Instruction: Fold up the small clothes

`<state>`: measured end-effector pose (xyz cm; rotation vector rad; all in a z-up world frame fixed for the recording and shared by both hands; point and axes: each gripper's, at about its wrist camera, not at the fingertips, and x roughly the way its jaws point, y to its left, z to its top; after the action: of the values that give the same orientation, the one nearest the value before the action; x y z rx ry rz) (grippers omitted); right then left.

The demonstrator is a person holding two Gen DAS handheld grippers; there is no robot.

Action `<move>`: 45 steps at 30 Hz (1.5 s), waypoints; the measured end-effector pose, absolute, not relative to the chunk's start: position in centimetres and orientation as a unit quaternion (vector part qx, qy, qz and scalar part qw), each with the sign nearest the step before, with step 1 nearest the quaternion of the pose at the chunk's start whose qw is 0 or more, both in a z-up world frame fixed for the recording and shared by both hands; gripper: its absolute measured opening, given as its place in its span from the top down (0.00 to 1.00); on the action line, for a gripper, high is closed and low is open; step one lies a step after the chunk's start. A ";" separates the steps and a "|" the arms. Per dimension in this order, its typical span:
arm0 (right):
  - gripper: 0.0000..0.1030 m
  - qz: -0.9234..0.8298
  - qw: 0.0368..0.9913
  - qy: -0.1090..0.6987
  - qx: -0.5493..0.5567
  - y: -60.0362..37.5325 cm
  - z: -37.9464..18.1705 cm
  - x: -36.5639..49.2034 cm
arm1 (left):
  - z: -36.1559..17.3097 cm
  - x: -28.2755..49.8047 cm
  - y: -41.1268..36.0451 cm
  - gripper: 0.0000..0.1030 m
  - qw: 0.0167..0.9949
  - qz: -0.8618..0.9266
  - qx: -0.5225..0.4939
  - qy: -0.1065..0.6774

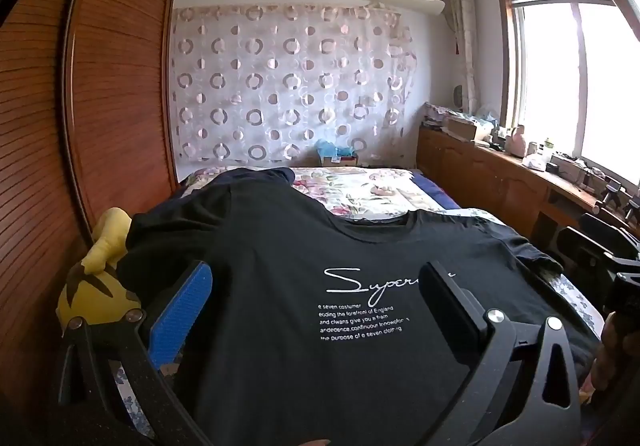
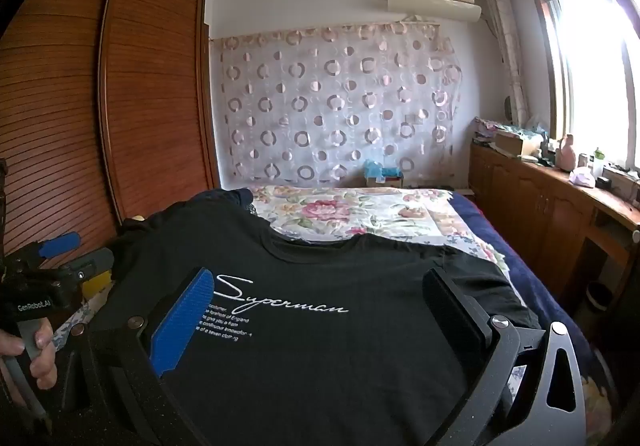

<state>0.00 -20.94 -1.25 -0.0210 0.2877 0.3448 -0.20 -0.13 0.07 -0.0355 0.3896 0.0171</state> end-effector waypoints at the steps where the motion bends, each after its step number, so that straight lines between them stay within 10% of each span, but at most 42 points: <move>1: 0.00 0.171 0.975 0.143 -0.011 -20.9 -1.3 0.0 | 0.1 -0.3 -0.2 0.00 0.981 0.009 -0.016 0.191; 45: 0.00 0.172 0.975 0.143 -0.006 -20.9 -1.4 0.0 | -0.1 -0.4 0.1 0.00 0.981 0.014 -0.017 0.192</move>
<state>0.05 -20.89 -1.41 -0.0116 0.2878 0.3473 -0.38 0.10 -0.10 -0.0344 0.3865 0.0275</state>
